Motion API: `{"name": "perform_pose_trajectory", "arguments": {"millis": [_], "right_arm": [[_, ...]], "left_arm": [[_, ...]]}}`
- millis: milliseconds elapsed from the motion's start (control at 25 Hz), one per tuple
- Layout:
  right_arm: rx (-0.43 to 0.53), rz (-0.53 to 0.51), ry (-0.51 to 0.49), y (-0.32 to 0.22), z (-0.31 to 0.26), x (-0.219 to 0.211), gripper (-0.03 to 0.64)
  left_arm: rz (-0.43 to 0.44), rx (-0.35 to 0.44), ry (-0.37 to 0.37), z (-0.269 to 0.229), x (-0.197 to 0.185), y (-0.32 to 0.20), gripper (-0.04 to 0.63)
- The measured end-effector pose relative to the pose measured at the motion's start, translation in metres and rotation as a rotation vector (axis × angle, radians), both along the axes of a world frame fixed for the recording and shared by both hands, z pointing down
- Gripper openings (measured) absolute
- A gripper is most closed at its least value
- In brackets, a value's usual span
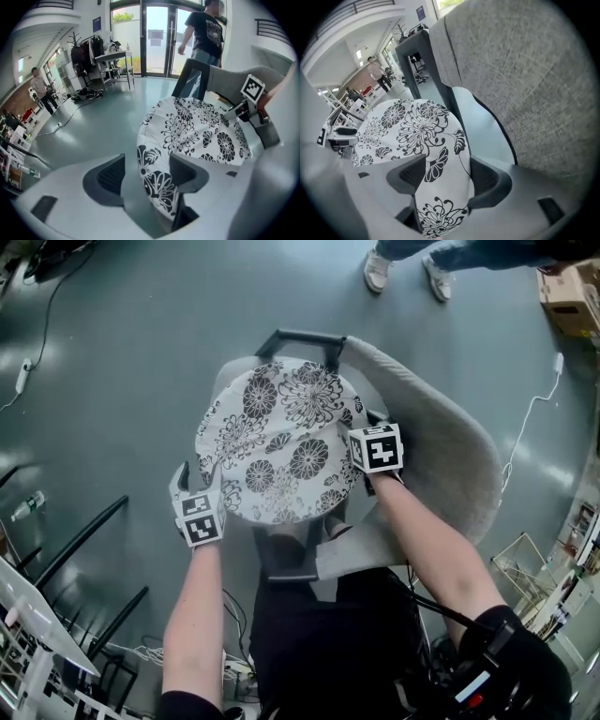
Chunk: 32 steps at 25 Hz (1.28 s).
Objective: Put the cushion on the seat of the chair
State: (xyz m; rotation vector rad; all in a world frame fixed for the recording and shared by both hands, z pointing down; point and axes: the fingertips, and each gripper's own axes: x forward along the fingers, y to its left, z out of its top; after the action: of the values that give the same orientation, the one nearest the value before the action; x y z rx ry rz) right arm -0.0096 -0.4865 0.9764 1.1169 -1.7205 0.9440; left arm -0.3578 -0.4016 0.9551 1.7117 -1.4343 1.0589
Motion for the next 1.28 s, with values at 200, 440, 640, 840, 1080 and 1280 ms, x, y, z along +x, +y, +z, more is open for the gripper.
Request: {"name": "perform_pose_trajectory", "arguments": {"millis": [200,440,640,840,1080,1280], "right_arm": [[0.026,-0.005,-0.059,0.008,-0.028,-0.012,0.319],[0.139,-0.047,-0.126,-0.002,-0.080,-0.024,0.316],[0.218,-0.049,-0.266,-0.008,-0.145,-0.037,0.232],[0.269,-0.100,-0.390,0.006,-0.215,-0.039,0.116],[0.335,-0.133,-0.511,0.032,-0.289,-0.029,0.058],[0.404,-0.173,-0.576,0.046,-0.352,-0.021,0.038]], "left_arm": [[-0.008,0.069,0.029,-0.036,0.015,0.005,0.282],[-0.020,0.205,0.061,-0.093,0.037,0.001,0.262],[-0.044,0.343,0.164,-0.162,0.058,0.003,0.177],[-0.019,0.489,0.256,-0.238,0.094,0.027,0.067],[-0.047,0.578,0.331,-0.308,0.116,0.051,0.011],[-0.078,0.662,0.412,-0.373,0.131,0.069,0.009]]}}
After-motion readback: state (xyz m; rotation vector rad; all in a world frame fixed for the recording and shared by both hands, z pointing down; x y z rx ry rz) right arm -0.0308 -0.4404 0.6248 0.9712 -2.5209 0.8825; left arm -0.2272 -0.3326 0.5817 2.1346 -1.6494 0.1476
